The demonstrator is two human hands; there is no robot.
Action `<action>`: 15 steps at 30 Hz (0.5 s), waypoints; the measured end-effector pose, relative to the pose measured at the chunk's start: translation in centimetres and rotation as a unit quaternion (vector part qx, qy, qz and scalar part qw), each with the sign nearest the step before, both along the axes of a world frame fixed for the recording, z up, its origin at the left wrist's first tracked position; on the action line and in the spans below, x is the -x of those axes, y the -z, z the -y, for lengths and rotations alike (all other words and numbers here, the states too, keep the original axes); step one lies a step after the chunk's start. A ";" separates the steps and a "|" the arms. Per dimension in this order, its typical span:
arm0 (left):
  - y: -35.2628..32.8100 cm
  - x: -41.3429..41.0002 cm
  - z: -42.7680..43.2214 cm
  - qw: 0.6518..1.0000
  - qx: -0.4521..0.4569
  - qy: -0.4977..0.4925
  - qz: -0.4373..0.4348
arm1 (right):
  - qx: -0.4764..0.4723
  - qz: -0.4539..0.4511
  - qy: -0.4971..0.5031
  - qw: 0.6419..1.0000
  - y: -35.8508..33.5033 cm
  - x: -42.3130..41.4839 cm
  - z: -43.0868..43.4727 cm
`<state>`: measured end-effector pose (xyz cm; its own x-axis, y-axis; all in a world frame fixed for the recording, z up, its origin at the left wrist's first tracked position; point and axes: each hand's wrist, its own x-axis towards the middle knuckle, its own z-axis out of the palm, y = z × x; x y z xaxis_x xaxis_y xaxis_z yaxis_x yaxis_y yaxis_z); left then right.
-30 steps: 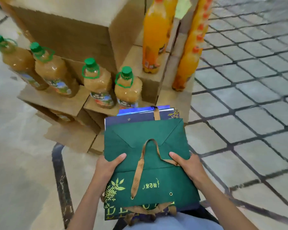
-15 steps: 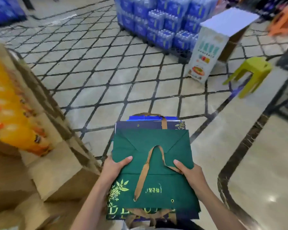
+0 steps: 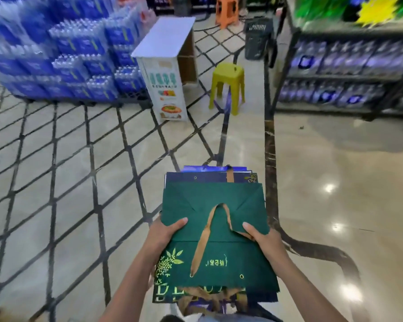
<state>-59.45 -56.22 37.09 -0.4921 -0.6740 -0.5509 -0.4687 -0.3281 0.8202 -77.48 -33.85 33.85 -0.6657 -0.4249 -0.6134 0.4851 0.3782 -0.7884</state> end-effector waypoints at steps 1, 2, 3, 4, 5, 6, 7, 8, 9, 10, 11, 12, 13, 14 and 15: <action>0.2 0.9 0.8 1.000 -0.003 -0.007 -0.003 | 0.000 -0.003 -0.002 1.000 -0.1 1.0 1.0; 0.4 1.6 1.7 1.000 -0.007 -0.016 -0.003 | -0.001 -0.005 -0.007 1.000 -0.1 1.9 2.1; 0.6 2.2 2.7 1.000 -0.012 -0.024 -0.003 | -0.001 -0.009 -0.011 1.000 -0.2 2.7 3.3; 0.8 2.7 3.8 0.999 -0.017 -0.034 -0.002 | -0.002 -0.013 -0.016 1.000 -0.3 3.6 4.7; 1.1 3.2 5.0 0.999 -0.021 -0.044 -0.002 | -0.002 -0.019 -0.023 1.000 -0.3 4.4 6.2; 1.4 3.6 6.3 0.998 -0.024 -0.056 -0.001 | -0.005 -0.023 -0.032 0.999 -0.3 5.2 7.8; 1.8 4.0 7.7 0.997 -0.026 -0.068 0.000 | -0.007 -0.027 -0.043 0.999 -0.1 6.1 9.6; 2.1 4.5 9.1 0.996 -0.027 -0.080 0.001 | -0.012 -0.029 -0.055 0.998 0.1 6.9 11.4; 2.4 5.1 10.7 0.996 -0.028 -0.090 0.001 | -0.017 -0.030 -0.066 0.997 0.3 7.8 13.3; 2.9 5.6 12.4 0.995 -0.030 -0.096 0.003 | -0.023 -0.031 -0.076 0.996 0.6 8.7 15.3; 3.3 6.4 14.2 0.994 -0.032 -0.102 0.004 | -0.027 -0.030 -0.084 0.996 1.0 9.7 17.4; 3.7 7.3 16.0 0.994 -0.034 -0.108 0.002 | -0.032 -0.027 -0.091 0.995 1.4 10.9 19.5; 4.1 8.3 18.1 0.993 -0.036 -0.114 0.001 | -0.036 -0.029 -0.098 0.994 1.7 12.0 21.8; 4.3 9.5 20.3 0.992 -0.038 -0.119 0.000 | -0.040 -0.030 -0.102 0.994 2.0 13.4 24.2; 4.5 10.8 22.7 0.992 -0.042 -0.121 -0.001 | -0.041 -0.031 -0.104 0.993 2.2 14.8 26.6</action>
